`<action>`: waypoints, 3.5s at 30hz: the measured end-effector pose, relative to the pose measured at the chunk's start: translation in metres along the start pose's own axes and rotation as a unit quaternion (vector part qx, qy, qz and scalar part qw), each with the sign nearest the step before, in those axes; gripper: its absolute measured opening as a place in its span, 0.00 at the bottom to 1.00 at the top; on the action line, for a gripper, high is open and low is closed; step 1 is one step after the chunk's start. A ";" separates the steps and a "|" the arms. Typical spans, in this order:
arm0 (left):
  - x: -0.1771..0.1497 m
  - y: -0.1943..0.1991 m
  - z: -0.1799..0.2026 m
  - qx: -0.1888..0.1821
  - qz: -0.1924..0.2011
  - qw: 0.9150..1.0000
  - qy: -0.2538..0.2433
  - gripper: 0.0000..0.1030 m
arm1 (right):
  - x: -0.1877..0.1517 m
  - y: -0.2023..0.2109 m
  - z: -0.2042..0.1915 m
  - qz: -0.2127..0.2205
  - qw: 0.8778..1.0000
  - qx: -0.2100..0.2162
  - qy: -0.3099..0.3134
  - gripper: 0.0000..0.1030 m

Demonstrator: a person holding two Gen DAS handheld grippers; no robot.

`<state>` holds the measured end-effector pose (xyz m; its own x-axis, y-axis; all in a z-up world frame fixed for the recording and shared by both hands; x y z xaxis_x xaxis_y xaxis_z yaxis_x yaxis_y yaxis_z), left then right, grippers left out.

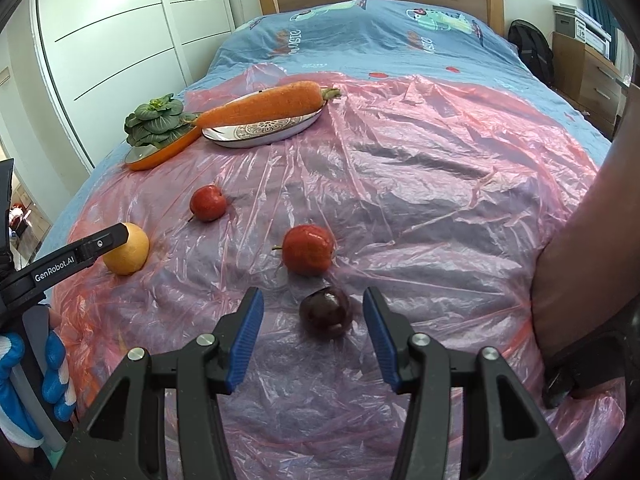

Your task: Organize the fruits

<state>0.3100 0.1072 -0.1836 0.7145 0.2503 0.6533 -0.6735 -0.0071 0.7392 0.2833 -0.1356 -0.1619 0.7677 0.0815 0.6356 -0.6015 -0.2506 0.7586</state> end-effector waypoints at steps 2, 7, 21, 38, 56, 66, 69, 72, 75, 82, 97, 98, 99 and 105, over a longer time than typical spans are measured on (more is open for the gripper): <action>-0.001 -0.003 0.003 0.002 -0.004 1.000 -0.007 0.72 | -0.001 -0.005 0.002 -0.006 1.000 0.000 -0.002 0.90; -0.008 -0.013 0.009 0.017 -0.019 0.999 -0.029 0.72 | -0.005 -0.015 0.006 -0.017 1.000 -0.003 -0.007 0.90; -0.015 -0.026 0.017 0.026 -0.033 0.998 -0.057 0.52 | -0.011 -0.023 0.004 -0.024 1.000 -0.006 0.009 0.59; -0.015 -0.027 0.018 0.018 -0.028 0.998 -0.057 0.45 | -0.015 -0.027 0.004 -0.033 0.999 -0.012 0.025 0.46; -0.009 -0.007 0.019 -0.009 -0.019 0.999 -0.028 0.44 | -0.008 -0.005 0.000 -0.036 0.999 -0.023 0.019 0.42; 0.001 0.029 0.027 0.008 0.017 0.999 -0.041 0.44 | -0.003 0.034 -0.022 -0.016 0.999 0.002 0.049 0.42; 0.001 0.042 0.029 0.014 0.024 0.998 -0.048 0.44 | -0.008 0.048 -0.026 -0.017 0.998 0.014 0.054 0.42; -0.004 0.054 0.035 0.017 0.022 0.998 -0.055 0.44 | -0.015 0.063 -0.028 -0.017 0.998 0.022 0.060 0.42; -0.014 0.066 0.046 0.013 0.019 0.998 -0.067 0.44 | -0.023 0.078 -0.026 -0.017 0.998 0.028 0.060 0.42; -0.042 0.101 0.081 -0.007 0.008 0.995 -0.097 0.44 | -0.049 0.110 -0.020 -0.023 0.997 0.040 0.064 0.42; -0.091 0.169 0.178 -0.077 -0.009 0.982 -0.174 0.44 | -0.078 0.185 0.064 0.001 1.000 -0.010 0.017 0.42; -0.096 0.173 0.186 -0.084 -0.012 0.980 -0.180 0.44 | -0.080 0.190 0.072 0.003 1.000 -0.016 0.012 0.42; -0.102 0.177 0.195 -0.092 -0.016 0.978 -0.187 0.44 | -0.082 0.195 0.081 0.006 1.000 -0.023 0.007 0.42; -0.139 0.202 0.258 -0.142 -0.028 0.958 -0.246 0.44 | -0.090 0.220 0.147 0.023 0.997 -0.064 -0.033 0.42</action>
<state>0.1236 -0.1789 -0.0823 0.7070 -0.2450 0.6634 -0.6057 0.2744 0.7469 0.1142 -0.3397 -0.0734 0.7489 0.0086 0.6626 -0.6565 -0.1265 0.7437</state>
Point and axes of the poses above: each gripper's, at about its wrist camera, not at the fingertips, and y roughly against the way its jaws point, z to its right, x to its top, the point moved 9 cm from there along -y, roughly the way its jaws point
